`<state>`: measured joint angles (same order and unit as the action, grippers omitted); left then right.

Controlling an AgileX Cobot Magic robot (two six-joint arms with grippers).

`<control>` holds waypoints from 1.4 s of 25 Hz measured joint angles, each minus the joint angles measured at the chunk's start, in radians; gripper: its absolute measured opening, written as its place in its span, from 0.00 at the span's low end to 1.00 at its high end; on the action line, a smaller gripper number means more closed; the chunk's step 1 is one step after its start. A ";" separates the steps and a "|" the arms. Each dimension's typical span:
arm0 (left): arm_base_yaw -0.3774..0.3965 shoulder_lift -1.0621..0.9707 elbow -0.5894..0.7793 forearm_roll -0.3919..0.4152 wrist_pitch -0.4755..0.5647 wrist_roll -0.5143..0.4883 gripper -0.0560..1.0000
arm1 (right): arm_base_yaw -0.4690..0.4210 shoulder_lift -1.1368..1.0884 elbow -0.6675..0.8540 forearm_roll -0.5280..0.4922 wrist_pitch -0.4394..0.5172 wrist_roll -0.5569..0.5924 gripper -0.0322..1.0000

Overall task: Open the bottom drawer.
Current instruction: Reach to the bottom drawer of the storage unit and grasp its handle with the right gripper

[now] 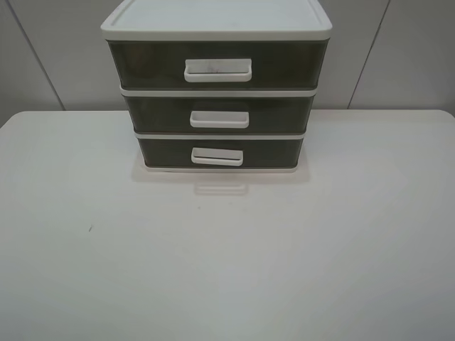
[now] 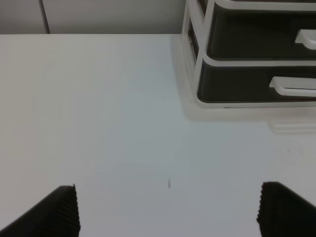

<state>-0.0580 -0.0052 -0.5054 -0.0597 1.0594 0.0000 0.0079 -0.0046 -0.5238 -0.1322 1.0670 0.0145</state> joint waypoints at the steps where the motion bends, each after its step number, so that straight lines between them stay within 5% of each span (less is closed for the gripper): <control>1: 0.000 0.000 0.000 0.000 0.000 0.000 0.76 | 0.000 0.000 0.000 0.000 0.000 0.000 0.73; 35: 0.000 0.000 0.000 0.000 0.000 0.000 0.76 | 0.000 0.092 -0.033 0.028 0.001 0.000 0.73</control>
<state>-0.0580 -0.0052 -0.5054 -0.0597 1.0594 0.0000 0.0079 0.0876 -0.5563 -0.1037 1.0681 0.0145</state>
